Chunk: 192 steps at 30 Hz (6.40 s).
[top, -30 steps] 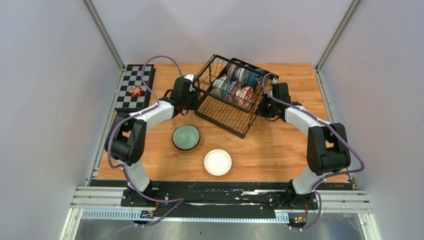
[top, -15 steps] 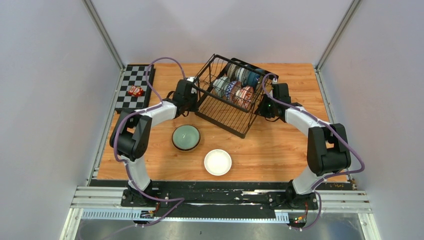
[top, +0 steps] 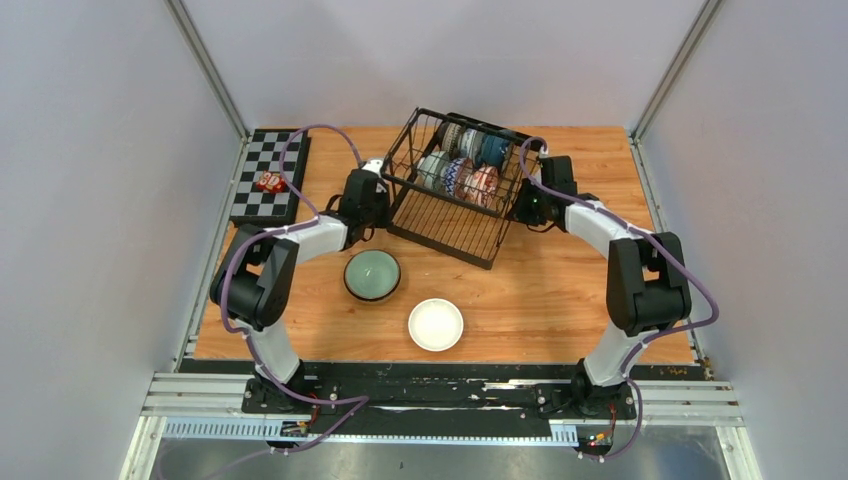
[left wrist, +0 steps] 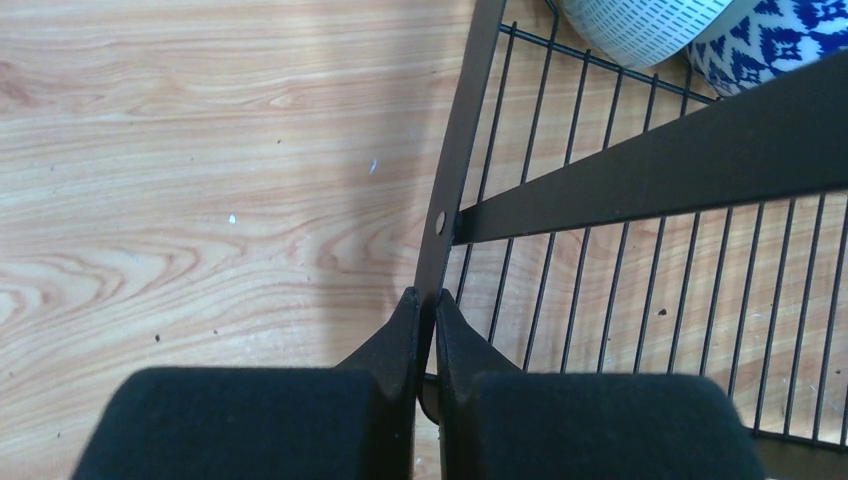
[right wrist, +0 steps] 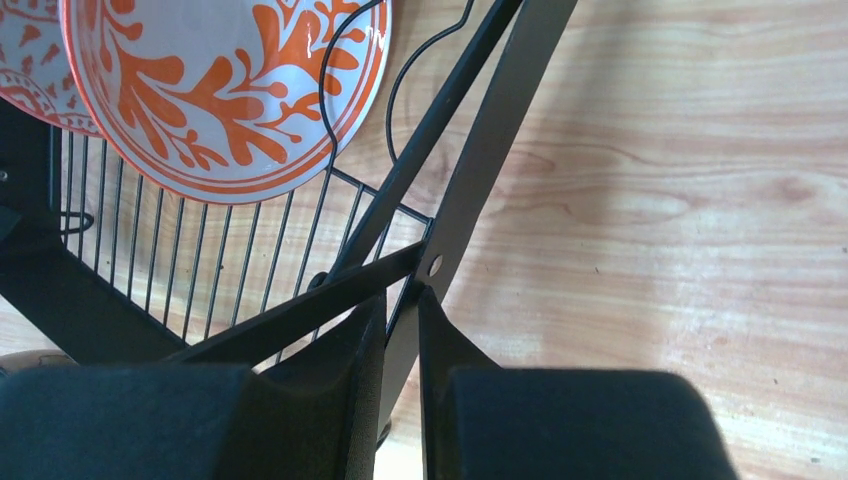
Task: Load the bowls into the dish rack
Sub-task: Adjust the dish rack at the center of the board, then pick up the bowl from the center of the board.
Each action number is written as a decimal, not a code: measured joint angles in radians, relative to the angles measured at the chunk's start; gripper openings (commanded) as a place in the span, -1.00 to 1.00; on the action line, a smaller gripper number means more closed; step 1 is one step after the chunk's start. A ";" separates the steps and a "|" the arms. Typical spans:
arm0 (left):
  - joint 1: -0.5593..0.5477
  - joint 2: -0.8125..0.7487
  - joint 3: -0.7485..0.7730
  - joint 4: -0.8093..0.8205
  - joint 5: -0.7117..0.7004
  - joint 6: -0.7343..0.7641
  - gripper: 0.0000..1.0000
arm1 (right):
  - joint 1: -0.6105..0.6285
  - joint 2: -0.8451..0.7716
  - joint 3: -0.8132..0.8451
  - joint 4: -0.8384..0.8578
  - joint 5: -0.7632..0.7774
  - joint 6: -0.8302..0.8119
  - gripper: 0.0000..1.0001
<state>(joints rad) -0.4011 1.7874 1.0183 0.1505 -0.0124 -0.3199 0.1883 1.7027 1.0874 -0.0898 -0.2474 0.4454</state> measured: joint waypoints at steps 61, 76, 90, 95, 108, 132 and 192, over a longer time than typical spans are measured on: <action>-0.183 -0.278 -0.272 -0.022 -0.063 -0.191 -1.00 | -0.136 -0.301 -0.080 -0.076 0.077 -0.033 0.99; -0.205 -0.195 -0.183 -0.034 -0.014 -0.232 -0.84 | -0.151 -0.743 -0.311 -0.191 0.132 0.007 0.78; -0.233 -0.329 -0.171 -0.135 0.042 -0.204 0.05 | -0.032 -1.034 -0.447 -0.390 -0.051 0.016 0.64; -0.236 -0.407 -0.177 -0.259 0.054 -0.190 0.14 | 0.137 -1.046 -0.462 -0.413 -0.034 0.056 0.63; -0.247 -0.776 -0.310 -0.454 0.079 -0.212 0.29 | 0.581 -0.832 -0.462 -0.360 0.163 0.162 0.49; -0.358 -0.961 -0.466 -0.576 0.149 -0.362 0.30 | 0.779 -0.438 -0.377 -0.152 0.295 0.221 -0.14; -0.531 -0.753 -0.561 -0.249 0.080 -0.514 -1.00 | 1.049 -0.505 -0.163 -0.407 0.703 0.151 -0.11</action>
<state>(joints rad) -0.9318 1.0348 0.4576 -0.0990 0.0681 -0.8337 1.2373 1.1973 0.9245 -0.4965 0.4553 0.5968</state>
